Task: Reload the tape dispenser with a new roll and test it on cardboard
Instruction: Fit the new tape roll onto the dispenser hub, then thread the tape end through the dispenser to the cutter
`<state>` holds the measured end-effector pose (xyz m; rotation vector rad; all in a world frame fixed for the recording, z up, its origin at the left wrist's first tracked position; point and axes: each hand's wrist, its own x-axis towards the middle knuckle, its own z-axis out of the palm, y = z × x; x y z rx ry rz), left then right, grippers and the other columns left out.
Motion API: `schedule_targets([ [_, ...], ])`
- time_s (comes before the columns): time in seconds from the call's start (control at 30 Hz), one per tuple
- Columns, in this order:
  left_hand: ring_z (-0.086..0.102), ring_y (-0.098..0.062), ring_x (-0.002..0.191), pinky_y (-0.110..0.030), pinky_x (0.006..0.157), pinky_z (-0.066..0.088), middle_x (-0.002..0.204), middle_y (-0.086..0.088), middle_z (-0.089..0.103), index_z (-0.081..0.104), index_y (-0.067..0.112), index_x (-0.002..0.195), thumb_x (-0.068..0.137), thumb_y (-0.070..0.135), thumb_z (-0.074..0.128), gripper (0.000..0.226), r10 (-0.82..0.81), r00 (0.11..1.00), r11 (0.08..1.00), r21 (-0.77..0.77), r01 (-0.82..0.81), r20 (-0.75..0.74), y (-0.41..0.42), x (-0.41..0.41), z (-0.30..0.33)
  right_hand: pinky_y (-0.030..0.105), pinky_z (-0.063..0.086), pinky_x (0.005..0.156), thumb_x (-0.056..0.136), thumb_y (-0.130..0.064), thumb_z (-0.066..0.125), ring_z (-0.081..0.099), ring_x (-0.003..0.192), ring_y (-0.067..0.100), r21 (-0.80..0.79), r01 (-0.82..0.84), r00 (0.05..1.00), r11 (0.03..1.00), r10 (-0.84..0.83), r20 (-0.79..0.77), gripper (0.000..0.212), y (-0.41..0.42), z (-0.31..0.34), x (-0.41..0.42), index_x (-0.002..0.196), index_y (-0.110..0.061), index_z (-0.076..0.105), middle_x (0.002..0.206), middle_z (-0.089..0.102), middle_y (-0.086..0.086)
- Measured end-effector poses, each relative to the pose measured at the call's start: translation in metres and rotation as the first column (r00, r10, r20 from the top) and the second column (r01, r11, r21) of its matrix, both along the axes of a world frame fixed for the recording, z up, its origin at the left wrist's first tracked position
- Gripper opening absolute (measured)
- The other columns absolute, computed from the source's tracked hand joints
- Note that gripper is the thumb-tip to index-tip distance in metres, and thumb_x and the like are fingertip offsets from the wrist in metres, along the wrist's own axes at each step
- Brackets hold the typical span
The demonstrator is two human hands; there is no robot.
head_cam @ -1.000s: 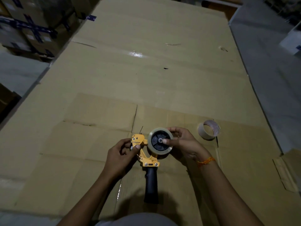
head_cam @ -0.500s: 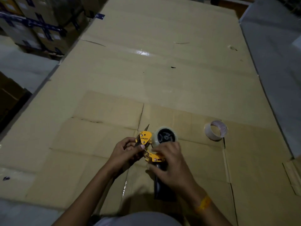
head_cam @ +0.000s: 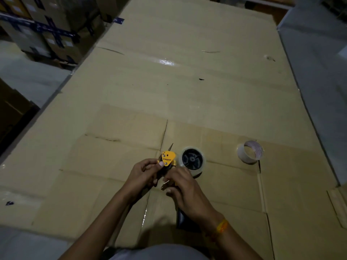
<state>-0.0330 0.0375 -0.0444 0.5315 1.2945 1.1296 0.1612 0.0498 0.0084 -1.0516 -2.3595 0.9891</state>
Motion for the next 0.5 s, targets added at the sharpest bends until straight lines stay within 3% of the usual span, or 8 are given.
schedule_targets([
  [0.07,0.049,-0.017,0.055,-0.028,0.053,0.041,0.069,-0.008,0.065,0.074,0.0,0.121,0.097,0.027,0.077,0.036,-0.014,1.0,1.0,0.002,0.014,0.015,0.0,0.0,0.001,0.014,0.043,0.094,0.089,-0.021,0.078,0.047,0.118,0.006,-0.059,0.031,1.0,0.998,-0.032,-0.001,0.042,-0.002,0.003,0.001,0.127,-0.022,0.059,0.124,0.052,-0.008],
  [0.13,0.051,-0.021,0.06,-0.03,0.057,0.042,0.078,-0.015,0.07,0.075,0.003,0.121,0.089,0.036,0.081,0.046,-0.018,1.0,1.0,-0.001,0.018,0.012,-0.001,0.0,0.002,0.004,0.038,0.095,0.086,-0.036,0.081,0.042,0.124,-0.001,-0.061,0.14,0.99,0.988,-0.14,0.007,0.055,-0.009,0.003,0.005,0.133,-0.025,0.055,0.13,0.047,-0.01],
  [0.23,0.059,-0.033,0.077,-0.032,0.062,0.047,0.098,-0.039,0.07,0.077,0.007,0.119,0.089,0.038,0.084,0.044,-0.02,1.0,1.0,0.007,0.02,0.002,-0.002,-0.003,-0.002,0.009,0.041,0.092,0.081,-0.04,0.085,0.04,0.121,-0.001,-0.076,0.449,0.893,0.89,-0.448,0.03,0.06,-0.03,-0.004,0.017,0.128,-0.03,0.047,0.123,0.041,-0.015],
  [0.33,0.061,-0.038,0.097,-0.042,0.078,0.052,0.115,-0.046,0.065,0.08,0.009,0.115,0.088,0.037,0.086,0.04,-0.041,0.999,0.999,0.011,0.041,0.025,-0.001,-0.006,-0.004,0.016,0.044,0.079,0.079,-0.044,0.086,0.05,0.109,0.006,-0.369,0.632,0.774,0.682,-0.584,0.246,0.058,-0.043,-0.007,0.028,0.12,-0.029,0.047,0.117,0.048,-0.012],
  [0.4,0.058,-0.038,0.093,-0.037,0.075,0.056,0.112,-0.047,0.066,0.079,0.007,0.115,0.087,0.037,0.086,0.042,-0.048,0.998,0.999,-0.004,0.049,0.029,0.0,-0.006,-0.002,0.018,0.05,0.073,0.08,-0.041,0.087,0.066,0.099,0.009,-0.636,0.572,0.793,0.518,-0.547,0.268,0.047,-0.041,-0.011,0.03,0.114,-0.022,0.061,0.11,0.068,-0.007],
  [0.5,0.054,-0.035,0.093,-0.031,0.066,0.05,0.107,-0.037,0.071,0.079,0.006,0.116,0.083,0.043,0.09,0.051,-0.047,0.998,0.999,-0.015,0.048,0.052,0.001,-0.007,-0.004,0.038,0.06,0.084,0.079,-0.032,0.089,0.075,0.094,0.026,-0.868,0.352,0.856,0.351,-0.496,0.146,0.041,-0.034,-0.017,0.027,0.107,-0.007,0.074,0.099,0.079,0.011],
])
